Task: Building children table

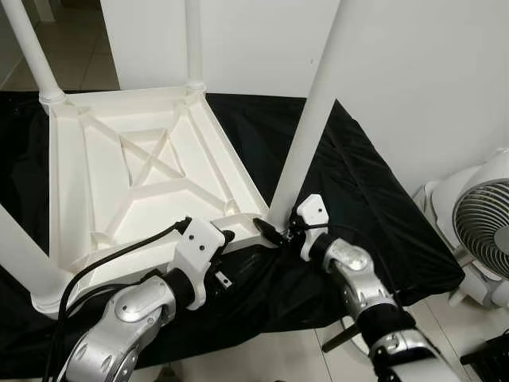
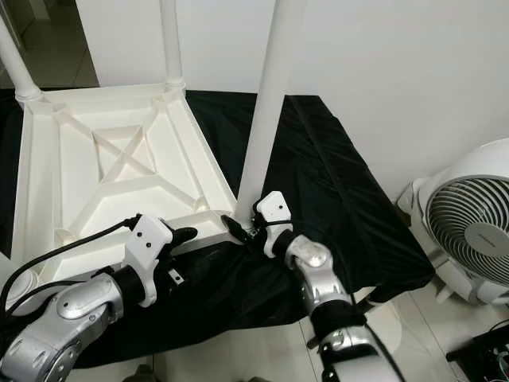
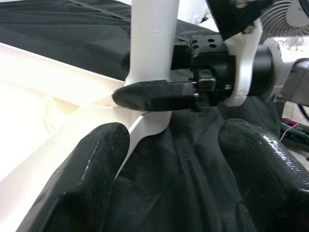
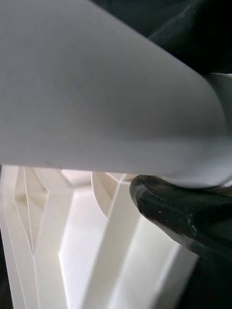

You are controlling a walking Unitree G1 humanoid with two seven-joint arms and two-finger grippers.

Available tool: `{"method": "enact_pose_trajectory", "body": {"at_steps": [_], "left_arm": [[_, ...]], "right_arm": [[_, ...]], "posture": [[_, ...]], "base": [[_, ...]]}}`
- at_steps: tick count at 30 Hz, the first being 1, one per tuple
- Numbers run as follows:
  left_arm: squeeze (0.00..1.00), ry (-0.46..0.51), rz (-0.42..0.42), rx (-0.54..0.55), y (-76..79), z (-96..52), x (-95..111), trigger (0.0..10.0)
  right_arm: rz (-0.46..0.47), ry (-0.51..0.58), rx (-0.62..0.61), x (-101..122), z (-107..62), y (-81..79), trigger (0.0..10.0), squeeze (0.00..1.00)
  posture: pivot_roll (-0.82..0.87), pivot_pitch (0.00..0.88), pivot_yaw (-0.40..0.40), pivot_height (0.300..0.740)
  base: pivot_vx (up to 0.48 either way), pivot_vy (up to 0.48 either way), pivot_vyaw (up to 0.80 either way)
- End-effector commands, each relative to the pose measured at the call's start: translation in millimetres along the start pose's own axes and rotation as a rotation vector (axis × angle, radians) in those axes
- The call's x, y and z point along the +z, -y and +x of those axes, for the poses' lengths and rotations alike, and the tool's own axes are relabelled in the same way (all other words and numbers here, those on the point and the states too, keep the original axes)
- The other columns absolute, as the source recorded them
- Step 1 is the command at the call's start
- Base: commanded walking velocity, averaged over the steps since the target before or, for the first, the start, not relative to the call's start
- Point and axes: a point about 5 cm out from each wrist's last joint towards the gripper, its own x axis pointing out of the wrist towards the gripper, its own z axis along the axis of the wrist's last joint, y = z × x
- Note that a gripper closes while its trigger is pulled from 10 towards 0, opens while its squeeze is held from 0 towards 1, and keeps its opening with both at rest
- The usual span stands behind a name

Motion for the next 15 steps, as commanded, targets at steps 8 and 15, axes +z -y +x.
{"method": "enact_pose_trajectory", "body": {"at_steps": [8, 15], "left_arm": [[0.00, -0.002, -0.012, -0.023, 6.6, 3.1, -2, 10.0], [0.00, -0.001, -0.013, -0.029, 8.0, 4.3, -2, 10.0]], "right_arm": [[0.175, -0.112, -0.358, -15, 3.1, -9.5, 0.0, 0.00], [0.227, -0.087, -0.371, 0, 12.7, -26.2, 0.0, 0.00]], "posture": [[0.20, 0.054, -0.114, 0.740], [0.20, 0.047, -0.120, 0.740]], "base": [[0.000, 0.000, 0.00], [0.000, 0.000, 0.00]]}}
